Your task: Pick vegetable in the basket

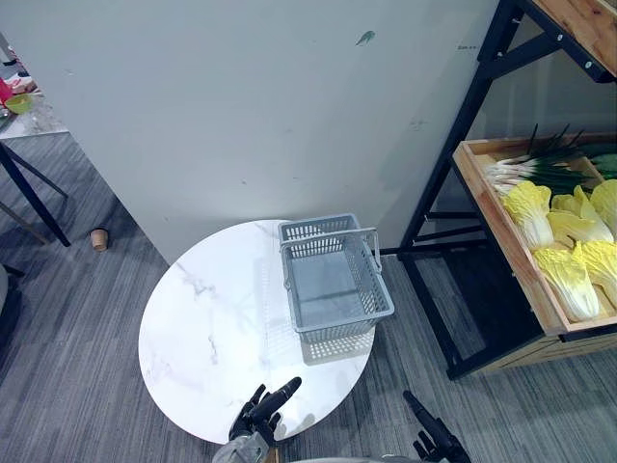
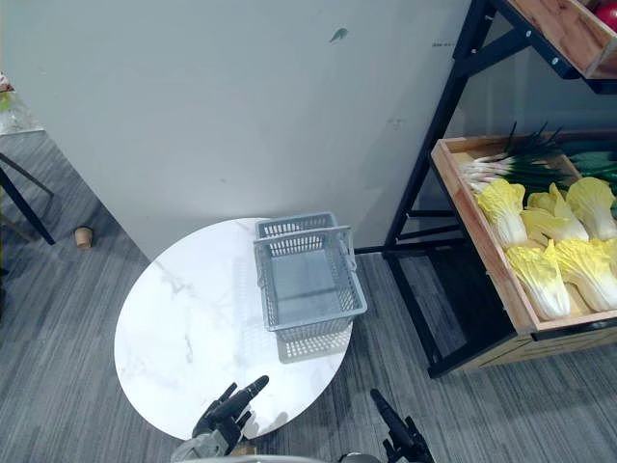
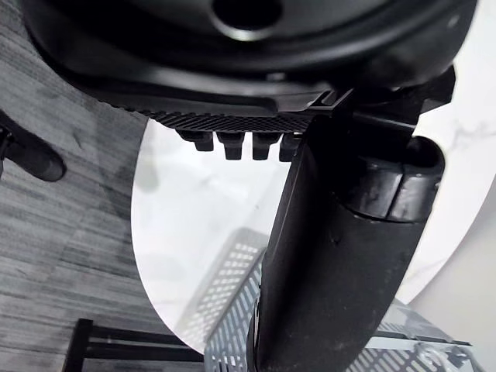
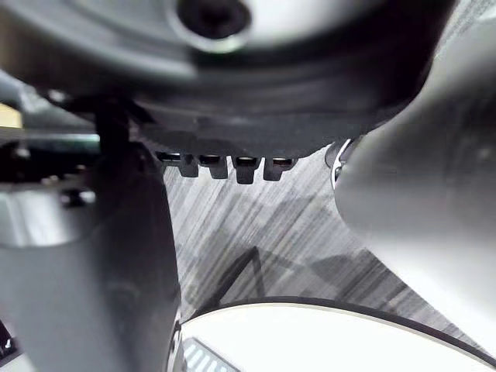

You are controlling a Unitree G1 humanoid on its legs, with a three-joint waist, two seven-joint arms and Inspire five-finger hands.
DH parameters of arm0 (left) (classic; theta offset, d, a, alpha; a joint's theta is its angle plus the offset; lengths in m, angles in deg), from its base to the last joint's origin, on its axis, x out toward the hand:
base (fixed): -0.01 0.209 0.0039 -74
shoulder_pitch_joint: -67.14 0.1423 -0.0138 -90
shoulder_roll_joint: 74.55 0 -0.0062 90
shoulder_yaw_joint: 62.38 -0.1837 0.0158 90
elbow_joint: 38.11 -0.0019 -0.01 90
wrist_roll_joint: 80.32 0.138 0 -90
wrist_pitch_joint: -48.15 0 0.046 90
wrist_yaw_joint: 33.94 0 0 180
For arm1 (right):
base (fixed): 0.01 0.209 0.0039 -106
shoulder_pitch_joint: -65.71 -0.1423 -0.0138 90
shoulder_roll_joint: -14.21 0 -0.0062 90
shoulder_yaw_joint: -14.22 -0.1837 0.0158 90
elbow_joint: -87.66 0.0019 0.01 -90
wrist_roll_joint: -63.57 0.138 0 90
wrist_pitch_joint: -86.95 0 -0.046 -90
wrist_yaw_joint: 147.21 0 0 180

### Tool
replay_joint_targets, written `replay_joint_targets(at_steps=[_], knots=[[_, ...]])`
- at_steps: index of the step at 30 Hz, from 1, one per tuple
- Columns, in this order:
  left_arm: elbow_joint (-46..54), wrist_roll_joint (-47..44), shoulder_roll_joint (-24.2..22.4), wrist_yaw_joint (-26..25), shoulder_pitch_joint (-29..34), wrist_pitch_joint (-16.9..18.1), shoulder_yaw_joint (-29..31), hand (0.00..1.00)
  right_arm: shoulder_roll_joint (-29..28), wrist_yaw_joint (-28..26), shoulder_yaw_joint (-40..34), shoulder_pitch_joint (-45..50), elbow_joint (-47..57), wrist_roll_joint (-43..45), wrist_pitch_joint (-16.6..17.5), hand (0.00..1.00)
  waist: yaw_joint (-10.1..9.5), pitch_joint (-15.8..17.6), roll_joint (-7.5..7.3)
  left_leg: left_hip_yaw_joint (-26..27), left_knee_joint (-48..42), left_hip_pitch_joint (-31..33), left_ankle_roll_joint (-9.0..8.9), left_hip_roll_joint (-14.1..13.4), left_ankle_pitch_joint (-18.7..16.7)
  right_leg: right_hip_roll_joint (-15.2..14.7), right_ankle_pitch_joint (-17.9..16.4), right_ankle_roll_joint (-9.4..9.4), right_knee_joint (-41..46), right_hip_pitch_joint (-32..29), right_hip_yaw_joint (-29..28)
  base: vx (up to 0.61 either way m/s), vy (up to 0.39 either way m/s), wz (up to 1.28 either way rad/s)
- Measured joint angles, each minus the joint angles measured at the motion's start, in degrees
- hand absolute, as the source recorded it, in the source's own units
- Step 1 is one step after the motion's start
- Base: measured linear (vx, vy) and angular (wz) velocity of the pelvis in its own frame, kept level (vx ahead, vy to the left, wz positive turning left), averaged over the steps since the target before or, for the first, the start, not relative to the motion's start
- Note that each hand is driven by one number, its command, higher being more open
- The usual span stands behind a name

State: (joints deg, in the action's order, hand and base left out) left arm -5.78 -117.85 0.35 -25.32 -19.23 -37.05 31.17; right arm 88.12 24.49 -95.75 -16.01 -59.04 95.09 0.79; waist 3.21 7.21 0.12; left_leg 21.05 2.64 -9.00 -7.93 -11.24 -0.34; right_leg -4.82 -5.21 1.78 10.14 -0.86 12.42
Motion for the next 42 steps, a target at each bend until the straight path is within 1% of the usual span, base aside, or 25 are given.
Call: replay_joint_targets(at_steps=[1,3,5,6,7,8,9,11,14,16,17,19,20,21,22,25,26,28,31,32,34,35,38,40,42], knots=[[0.0,0.0,0.0,-0.5,0.1,-0.3,0.0,1.00,0.0,0.1,0.0,0.1,-0.4,0.0,0.0,0.00,0.00,0.1,-0.17,0.3,0.4,-0.2,0.00,0.3,-0.4,-0.1,0.5,0.70,-0.7,0.1,-0.3,-0.07,0.079,-0.07],[0.0,0.0,0.3,-1.1,0.0,-0.4,0.0,1.00,-0.1,0.3,0.3,0.4,-0.4,-0.1,0.0,0.00,0.04,0.2,-0.35,0.4,0.8,-0.2,0.04,0.6,-0.9,-0.3,1.1,1.49,-1.4,0.2,-0.5,-0.09,0.089,-0.05],[0.0,-0.1,1.1,-2.2,0.1,-0.6,0.1,1.00,-0.3,1.0,1.0,1.2,-0.5,0.0,0.2,0.00,-0.02,0.7,-1.01,0.4,0.9,-0.7,0.02,1.6,-0.9,-1.2,2.1,2.30,-2.5,1.0,-0.7,-0.13,0.109,-0.03],[0.0,-0.1,1.2,-2.4,0.2,-0.6,0.2,1.00,-0.3,1.2,0.9,1.5,-0.4,0.1,0.5,0.00,-0.13,0.7,-0.98,0.4,1.0,-0.8,0.04,1.8,-0.9,-1.3,2.3,2.44,-2.9,1.5,-0.8,-0.10,0.077,-0.02],[0.0,-0.1,1.5,-2.5,0.5,-0.6,0.2,1.00,-0.3,1.6,1.1,1.8,-0.4,0.1,1.7,0.00,-0.31,0.7,-0.85,0.5,1.4,-1.3,0.13,2.2,-0.9,-1.6,2.5,2.62,-3.7,2.1,-0.8,-0.09,0.071,-0.02],[0.1,-0.1,1.5,-2.7,0.6,-0.6,0.8,1.00,-0.4,2.1,1.6,2.0,-0.1,0.2,2.8,0.00,-0.60,0.6,-1.04,0.5,2.3,-1.8,0.48,2.7,-0.6,-2.0,2.5,2.83,-3.8,2.1,-0.8,-0.08,0.067,0.00],[0.1,-0.1,1.4,-2.7,0.6,-0.7,1.5,1.00,-0.5,2.7,1.9,2.0,0.3,0.2,3.3,0.00,-0.72,0.6,-0.99,0.5,2.6,-1.8,0.59,2.9,-0.5,-2.1,2.5,3.11,-3.8,2.1,-0.8,-0.05,0.055,0.00],[0.4,0.0,1.6,-3.4,0.8,-1.5,2.6,1.00,-0.7,6.1,4.4,2.0,6.1,0.0,4.0,0.00,-1.49,0.6,-0.97,0.3,2.7,-1.2,0.69,3.4,-0.4,-2.6,3.1,3.73,-4.6,2.0,-0.9,-0.02,0.036,0.02],[2.6,0.2,2.2,-3.7,2.3,-2.1,2.5,1.00,-0.7,9.3,6.5,0.3,15.1,-0.4,5.2,0.00,-1.94,0.6,-1.01,0.0,2.7,-0.4,0.76,3.7,-0.4,-2.8,4.2,4.07,-5.7,2.0,-0.8,0.02,0.019,0.06],[3.2,1.6,3.2,-3.7,3.2,-3.3,2.5,1.00,0.5,11.4,6.8,-4.4,22.7,-3.1,6.8,0.00,-2.79,0.5,-1.27,-0.1,2.5,-0.2,0.78,3.9,-0.4,-2.8,4.8,4.11,-6.6,2.0,-0.8,0.06,0.010,0.03],[3.5,1.9,3.4,-3.7,3.6,-3.7,2.5,1.00,1.2,11.5,7.1,-5.9,24.1,-4.2,7.3,0.00,-2.84,0.5,-1.41,-0.1,2.4,-0.1,0.79,4.0,-0.4,-2.8,5.0,4.03,-6.9,2.0,-0.8,0.07,0.002,0.03],[4.1,2.1,4.1,-3.7,5.2,-4.4,2.5,1.00,4.5,11.7,8.3,-12.7,28.5,-8.4,8.7,0.00,-2.98,0.6,-1.76,-0.3,2.4,0.3,0.79,4.0,-0.4,-2.7,5.8,3.76,-7.8,2.1,-0.8,0.06,-0.003,0.05],[4.1,2.1,4.2,-3.7,5.2,-4.4,2.5,1.00,5.3,11.7,8.4,-14.4,29.3,-9.7,8.8,0.00,-3.05,0.7,-1.87,-0.5,2.4,0.3,0.79,4.0,-0.4,-2.7,5.9,3.63,-7.9,2.2,-0.8,0.03,-0.010,0.12],[4.4,2.2,4.5,-3.7,5.2,-4.9,2.4,1.00,8.0,11.8,10.0,-19.8,30.1,-13.1,8.9,0.00,-3.15,0.8,-2.13,-1.0,2.4,0.2,0.81,3.9,-0.5,-2.5,6.4,3.16,-8.3,2.6,-0.8,0.01,-0.007,0.10],[4.5,2.2,4.5,-3.7,5.2,-5.0,2.4,1.00,8.5,11.8,10.3,-20.6,30.1,-13.7,8.8,0.00,-3.16,0.8,-2.16,-1.1,2.4,0.2,0.81,3.8,-0.5,-2.4,6.5,3.08,-8.4,2.8,-0.8,0.00,-0.009,0.11],[5.1,2.2,4.5,-3.6,5.2,-4.9,2.4,1.00,12.1,11.3,13.0,-27.5,30.1,-19.3,8.7,0.00,-4.04,1.0,-2.59,-1.3,2.4,0.2,0.83,3.6,-0.5,-2.2,7.2,2.80,-9.3,3.3,-0.7,-0.01,-0.004,0.03],[5.5,2.2,4.5,-3.6,5.2,-4.9,2.4,1.00,12.9,10.9,14.0,-29.1,30.1,-22.0,8.7,0.00,-4.56,1.1,-2.80,-1.5,2.4,0.2,0.83,3.6,-0.5,-2.2,7.2,2.81,-9.4,3.4,-0.6,-0.03,-0.014,0.04],[5.8,2.2,4.5,-3.3,5.3,-4.8,2.4,1.00,13.8,9.9,15.7,-30.4,30.0,-26.2,8.5,0.00,-4.97,1.2,-2.95,-2.2,2.4,0.3,0.94,3.6,-0.4,-2.2,7.2,2.81,-9.5,3.8,0.1,-0.03,-0.018,0.13],[6.0,2.3,4.5,-3.0,5.4,-4.5,2.4,1.00,14.3,8.5,17.6,-31.6,28.4,-32.9,8.2,0.00,-4.97,1.2,-2.99,-2.9,2.4,0.6,1.16,3.8,-0.2,-2.4,7.2,2.81,-9.6,3.9,0.6,-0.03,-0.008,0.13],[6.1,2.5,4.5,-2.8,5.5,-4.2,2.4,1.00,14.8,8.2,19.3,-32.8,26.4,-36.1,8.1,0.00,-4.97,1.3,-3.07,-3.2,2.4,0.9,1.34,4.0,-0.1,-2.6,7.2,2.81,-9.9,3.8,0.9,-0.03,-0.004,0.08],[6.3,3.5,4.5,-2.2,5.6,-4.1,2.4,1.00,16.2,8.4,21.1,-33.3,24.4,-40.5,8.1,0.00,-4.97,1.3,-3.08,-3.9,2.4,1.6,1.70,4.4,0.2,-2.9,7.2,2.81,-10.1,3.7,1.4,-0.02,-0.002,0.16],[6.4,3.9,4.5,-1.9,5.6,-4.0,2.4,1.00,16.7,9.3,21.8,-33.8,22.8,-45.2,8.1,0.00,-4.98,1.3,-3.09,-4.1,2.4,1.7,1.81,4.5,0.3,-3.1,7.2,2.82,-10.1,3.7,1.5,-0.02,0.002,0.13],[6.6,4.4,4.5,-1.8,5.7,-4.1,2.4,1.00,18.3,11.8,25.0,-35.7,18.1,-50.8,8.4,0.00,-5.04,1.4,-3.13,-4.1,2.4,1.8,1.87,4.6,0.3,-3.2,7.4,3.01,-10.1,3.6,1.5,0.00,0.001,0.01],[7.0,5.0,4.6,-0.9,6.1,-4.0,2.4,1.00,21.7,17.2,29.2,-38.4,12.2,-61.4,9.5,0.00,-5.33,1.6,-3.19,-4.2,2.4,2.2,2.07,5.0,0.4,-3.5,7.6,3.43,-10.7,3.4,1.4,0.00,0.000,0.00],[7.3,5.7,4.6,-0.5,6.1,-4.0,2.4,1.00,23.4,20.6,30.3,-38.7,10.9,-66.7,9.9,0.00,-5.57,1.8,-3.00,-4.2,2.4,2.4,2.13,5.2,0.5,-3.6,7.9,3.58,-11.0,3.4,1.4,0.00,0.000,0.00]])
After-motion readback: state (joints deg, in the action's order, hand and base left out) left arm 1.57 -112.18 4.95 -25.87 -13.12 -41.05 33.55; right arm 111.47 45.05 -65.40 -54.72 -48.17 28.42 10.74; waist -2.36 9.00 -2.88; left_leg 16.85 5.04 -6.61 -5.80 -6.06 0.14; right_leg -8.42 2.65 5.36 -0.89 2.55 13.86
